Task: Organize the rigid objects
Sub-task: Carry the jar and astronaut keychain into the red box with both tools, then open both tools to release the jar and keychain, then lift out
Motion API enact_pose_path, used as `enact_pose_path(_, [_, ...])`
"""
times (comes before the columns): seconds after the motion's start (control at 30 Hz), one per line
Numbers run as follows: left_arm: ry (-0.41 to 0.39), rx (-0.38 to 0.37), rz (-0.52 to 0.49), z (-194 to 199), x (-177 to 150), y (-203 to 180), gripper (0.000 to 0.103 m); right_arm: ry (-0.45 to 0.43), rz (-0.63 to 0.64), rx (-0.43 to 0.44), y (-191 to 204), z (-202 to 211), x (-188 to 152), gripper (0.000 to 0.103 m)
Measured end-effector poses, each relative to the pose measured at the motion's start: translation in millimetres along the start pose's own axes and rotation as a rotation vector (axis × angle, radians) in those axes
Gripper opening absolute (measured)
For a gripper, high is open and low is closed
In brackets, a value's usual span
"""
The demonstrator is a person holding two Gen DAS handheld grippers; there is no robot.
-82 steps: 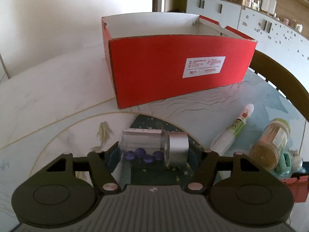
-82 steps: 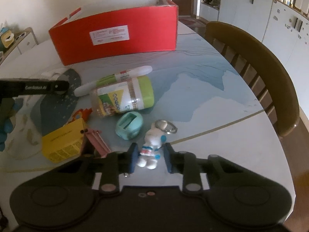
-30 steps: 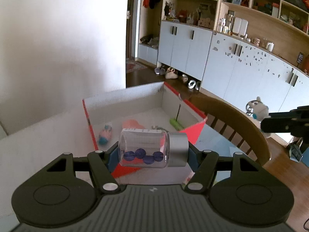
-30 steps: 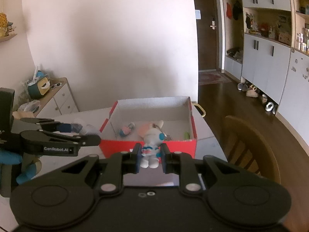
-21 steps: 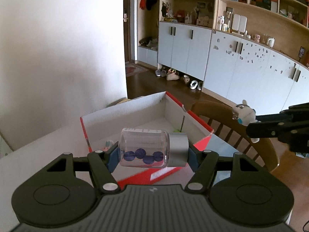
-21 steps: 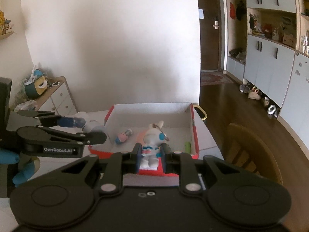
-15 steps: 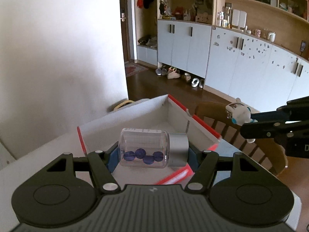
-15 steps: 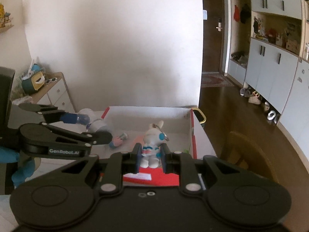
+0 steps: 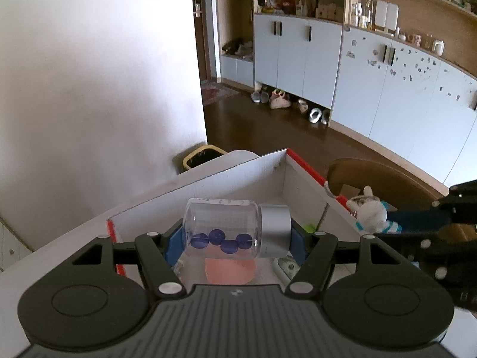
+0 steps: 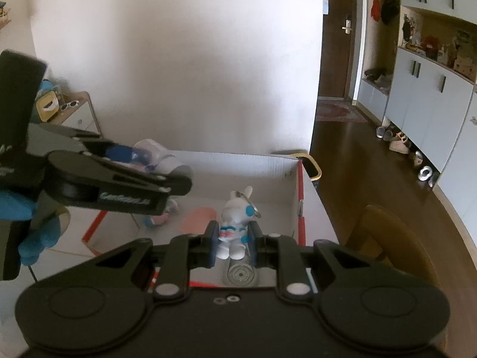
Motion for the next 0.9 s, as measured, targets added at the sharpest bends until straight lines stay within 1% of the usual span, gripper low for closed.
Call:
enact_pose_path(0.17, [0.052,-0.007,0.016,-37,6,4,0.069,0.047,0.008,-0.004,-3,-30,1,0.019])
enact_pose_path(0.3, [0.095,-0.013,0.007,-63,5,4,0.069,0.082,0.014,-0.012,1,-54,-1,0.019])
enact_pose_path(0.43, [0.149,-0.002,0.000,-89,3,4,0.069,0.138,0.029,-0.012,7,-77,-9,0.019])
enact_pose_path(0.5, [0.163,-0.006,0.002,-100,2,4,0.069,0.166,0.028,-0.012,8,-86,-14,0.019])
enact_pose_path(0.63, [0.203,-0.015,0.007,-119,-1,3,0.069,0.199,0.028,-0.016,5,-102,-19,0.019])
enact_pose_path(0.9, [0.286,-0.044,0.010,-148,-7,-2,0.069,0.252,0.038,-0.030,9,-119,-27,0.019])
Point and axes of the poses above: each gripper's, at about its wrist camera, not at the fingertips, and z roughly against the way its jaws point, y to its left, x to its top, the point moved 5 cm from there along -z, roughly the way its jaws point, and after that the axes turned 11 degrees about -z, right-handed, at the moved point
